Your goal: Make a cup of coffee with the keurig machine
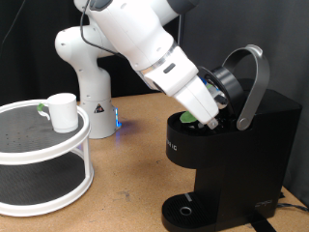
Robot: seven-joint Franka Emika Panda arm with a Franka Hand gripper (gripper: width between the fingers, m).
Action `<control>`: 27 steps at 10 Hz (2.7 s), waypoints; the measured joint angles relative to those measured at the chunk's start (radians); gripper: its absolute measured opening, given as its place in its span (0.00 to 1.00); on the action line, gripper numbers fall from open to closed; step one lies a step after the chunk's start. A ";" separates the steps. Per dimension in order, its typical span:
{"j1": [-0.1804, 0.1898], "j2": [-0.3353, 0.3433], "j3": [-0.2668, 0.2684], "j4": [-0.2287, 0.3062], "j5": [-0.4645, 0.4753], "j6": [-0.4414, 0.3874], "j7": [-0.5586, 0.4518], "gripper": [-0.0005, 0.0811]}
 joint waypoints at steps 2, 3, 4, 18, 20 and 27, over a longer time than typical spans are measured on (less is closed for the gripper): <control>0.001 0.001 0.004 0.005 0.004 0.000 -0.001 0.99; 0.003 0.003 0.006 0.005 0.004 0.000 -0.001 0.99; 0.003 0.005 0.009 0.005 0.004 0.000 -0.001 0.99; -0.041 -0.046 -0.013 -0.011 0.004 -0.152 -0.097 0.99; -0.047 -0.076 -0.014 -0.036 -0.021 -0.153 -0.094 0.99; -0.092 -0.151 -0.073 0.006 0.029 -0.253 -0.120 0.99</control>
